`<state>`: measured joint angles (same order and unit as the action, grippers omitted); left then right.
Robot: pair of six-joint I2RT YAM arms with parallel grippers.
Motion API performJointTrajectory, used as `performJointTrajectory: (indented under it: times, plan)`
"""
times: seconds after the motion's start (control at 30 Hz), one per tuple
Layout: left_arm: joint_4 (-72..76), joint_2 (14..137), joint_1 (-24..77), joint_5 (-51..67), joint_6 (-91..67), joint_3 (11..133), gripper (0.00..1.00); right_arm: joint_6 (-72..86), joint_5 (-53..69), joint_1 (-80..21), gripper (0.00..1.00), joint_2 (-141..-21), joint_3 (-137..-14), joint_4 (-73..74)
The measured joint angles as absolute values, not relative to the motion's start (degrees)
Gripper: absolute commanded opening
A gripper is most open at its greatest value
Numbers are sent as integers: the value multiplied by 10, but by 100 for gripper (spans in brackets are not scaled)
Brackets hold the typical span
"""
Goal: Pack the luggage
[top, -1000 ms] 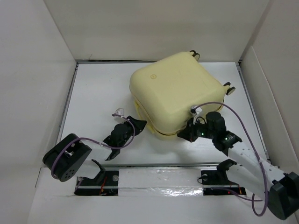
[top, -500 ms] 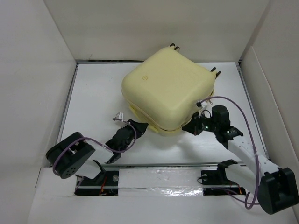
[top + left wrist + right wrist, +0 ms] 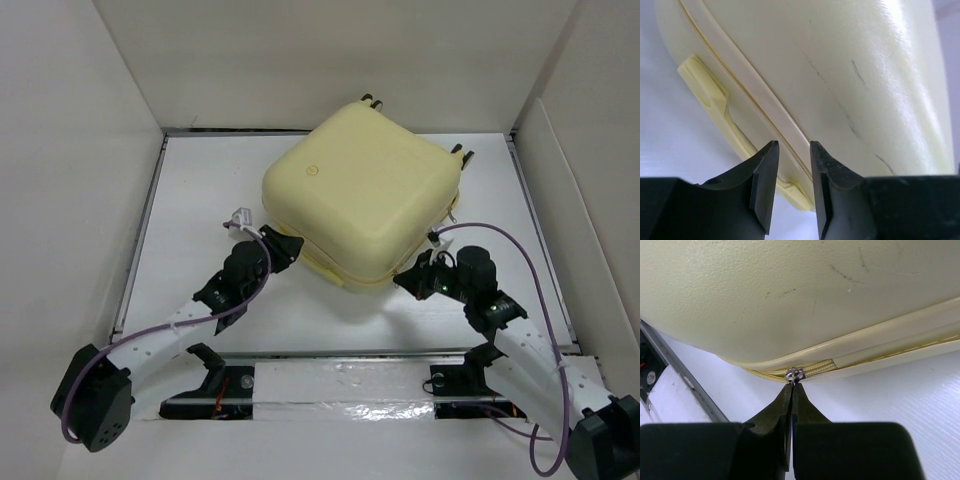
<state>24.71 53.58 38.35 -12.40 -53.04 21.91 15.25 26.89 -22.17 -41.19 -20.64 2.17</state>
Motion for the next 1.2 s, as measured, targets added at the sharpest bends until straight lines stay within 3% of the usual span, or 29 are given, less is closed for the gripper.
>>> performJointTrajectory:
  times: [0.1, 0.3, 0.43, 0.6, 0.8, 1.2]
  plan:
    - [167, 575, 378, -113, -535, 275, 22, 152, 261, -230, 0, -413, -206, 21]
    - [64, 637, 378, -72, -554, 305, 37, 152, 251, -237, 0, -412, -206, 19]
    - [23, 652, 378, -57, -556, 310, 55, 152, 248, -239, 0, -409, -206, 20]
    - [14, 657, 378, -57, -562, 317, 64, 152, 241, -249, 0, -408, -206, 20]
    - [37, 698, 378, -65, -572, 337, 61, 152, 232, -263, 0, -404, -203, 18]
    - [98, 761, 378, -104, -597, 332, 36, 161, 210, -284, 0, -384, -186, 4]
